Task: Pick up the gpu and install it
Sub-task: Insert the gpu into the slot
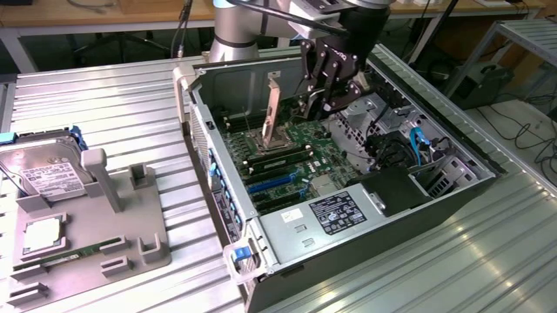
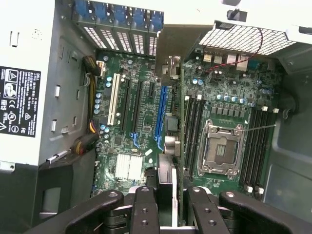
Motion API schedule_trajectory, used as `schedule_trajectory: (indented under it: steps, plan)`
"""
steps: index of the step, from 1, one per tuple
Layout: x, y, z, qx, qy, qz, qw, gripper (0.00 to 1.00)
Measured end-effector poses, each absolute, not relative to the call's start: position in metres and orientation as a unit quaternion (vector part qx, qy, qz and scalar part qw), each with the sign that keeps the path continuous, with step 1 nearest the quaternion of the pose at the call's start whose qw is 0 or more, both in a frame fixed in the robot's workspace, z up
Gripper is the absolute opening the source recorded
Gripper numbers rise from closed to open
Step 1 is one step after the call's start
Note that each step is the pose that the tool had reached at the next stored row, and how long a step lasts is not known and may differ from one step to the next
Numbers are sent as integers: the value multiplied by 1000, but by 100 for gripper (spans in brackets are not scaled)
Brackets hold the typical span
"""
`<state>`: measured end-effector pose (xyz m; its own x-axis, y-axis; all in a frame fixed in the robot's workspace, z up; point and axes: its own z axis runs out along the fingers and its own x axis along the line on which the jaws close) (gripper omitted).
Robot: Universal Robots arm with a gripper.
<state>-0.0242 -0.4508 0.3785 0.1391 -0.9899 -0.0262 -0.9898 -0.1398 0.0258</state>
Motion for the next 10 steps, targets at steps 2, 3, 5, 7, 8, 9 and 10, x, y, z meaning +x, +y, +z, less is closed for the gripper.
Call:
schedule_trajectory:
  steps: [2, 3, 5, 7, 8, 9, 10]
  plan:
    - [-24, -451, 378, 755, -656, -19, 1, 28]
    - [-24, -451, 377, 755, -656, -19, 1, 28]
    - [-24, -451, 377, 755, -656, -19, 1, 28]
    - [-24, -451, 376, 755, -656, -19, 1, 28]
    - [-24, -451, 376, 755, -656, -19, 1, 28]
    - [-24, -451, 376, 755, -656, -19, 1, 28]
    - [-24, -451, 376, 755, -656, -19, 1, 28]
